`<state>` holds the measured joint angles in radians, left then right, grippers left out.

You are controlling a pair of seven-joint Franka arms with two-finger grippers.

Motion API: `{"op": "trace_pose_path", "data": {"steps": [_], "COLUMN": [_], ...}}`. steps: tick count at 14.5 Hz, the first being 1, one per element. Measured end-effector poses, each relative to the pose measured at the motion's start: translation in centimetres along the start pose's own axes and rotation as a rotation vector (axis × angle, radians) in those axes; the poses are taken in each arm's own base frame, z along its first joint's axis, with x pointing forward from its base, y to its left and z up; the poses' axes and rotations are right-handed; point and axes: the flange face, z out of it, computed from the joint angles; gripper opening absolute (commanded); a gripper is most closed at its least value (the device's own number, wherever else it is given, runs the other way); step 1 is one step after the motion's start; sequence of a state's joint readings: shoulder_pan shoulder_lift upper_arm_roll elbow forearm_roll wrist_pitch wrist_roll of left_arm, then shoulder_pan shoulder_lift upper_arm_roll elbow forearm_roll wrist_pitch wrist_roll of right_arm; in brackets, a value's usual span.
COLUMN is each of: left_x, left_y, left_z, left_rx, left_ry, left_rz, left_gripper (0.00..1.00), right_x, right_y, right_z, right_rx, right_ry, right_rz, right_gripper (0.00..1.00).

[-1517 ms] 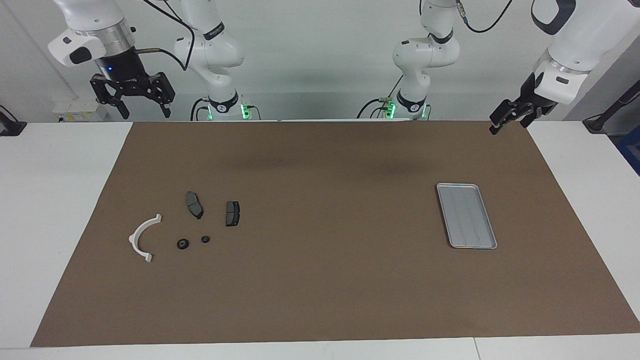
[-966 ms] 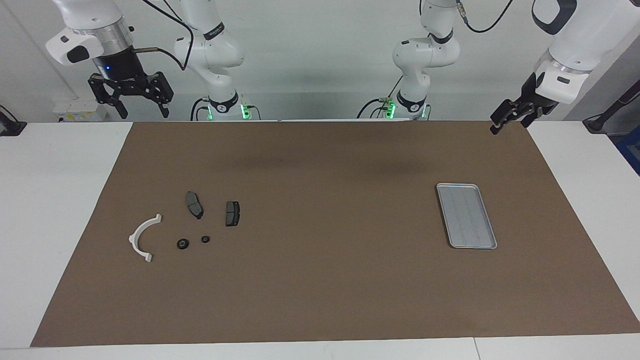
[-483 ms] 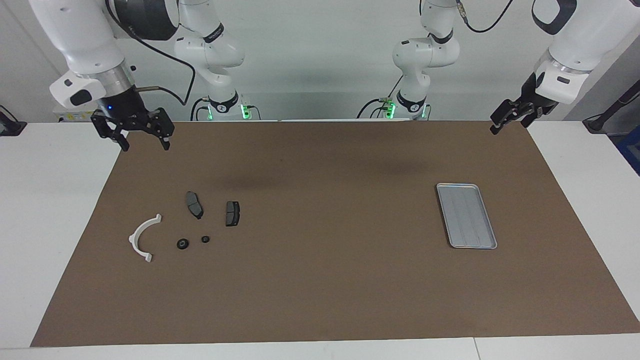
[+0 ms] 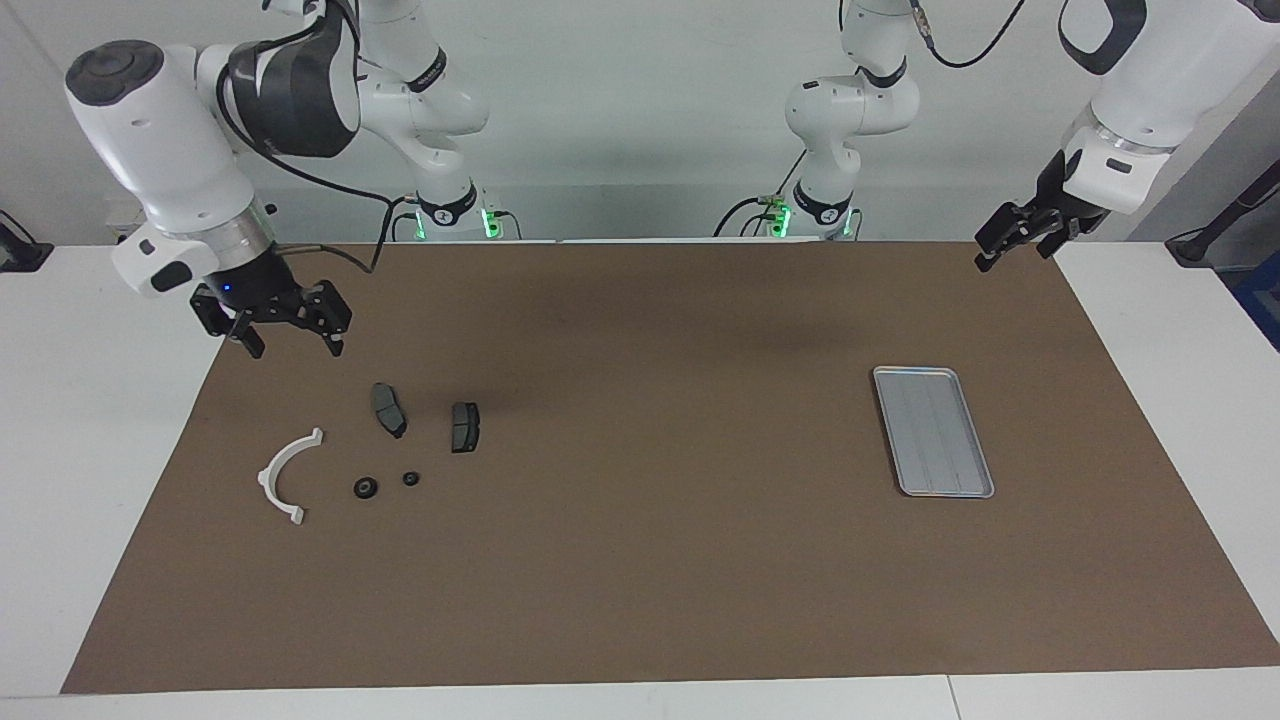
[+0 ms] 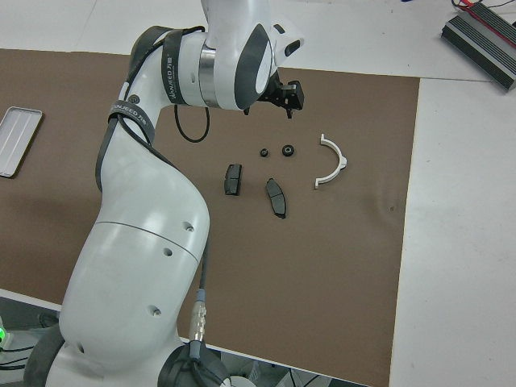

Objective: Pick bearing gear from pile to tray
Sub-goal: 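Reach the right gripper toward the small black bearings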

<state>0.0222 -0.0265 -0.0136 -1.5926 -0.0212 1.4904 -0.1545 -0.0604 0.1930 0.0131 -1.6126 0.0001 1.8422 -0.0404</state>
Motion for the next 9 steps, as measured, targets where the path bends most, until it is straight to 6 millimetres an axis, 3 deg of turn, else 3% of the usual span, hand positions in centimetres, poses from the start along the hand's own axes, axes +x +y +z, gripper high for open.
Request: {"op": "trace_pose_path", "data": {"steps": [6,9], "left_x": [0.1,0.1], "left_y": [-0.1,-0.3], "left_z": [-0.2,-0.2], "left_rx": [-0.002,-0.003], "left_ry": [0.012,0.014], "left_rz": [-0.004,-0.011], "left_gripper": [1.0,1.0], "right_x": [3.3,4.9], "right_y": [0.3,0.5], "right_z": [7.4,9.8], "right_rx": [-0.002,-0.005], "right_ry": [0.008,0.016], "right_rz": [0.0,-0.001], "right_gripper": [0.97,0.96]}}
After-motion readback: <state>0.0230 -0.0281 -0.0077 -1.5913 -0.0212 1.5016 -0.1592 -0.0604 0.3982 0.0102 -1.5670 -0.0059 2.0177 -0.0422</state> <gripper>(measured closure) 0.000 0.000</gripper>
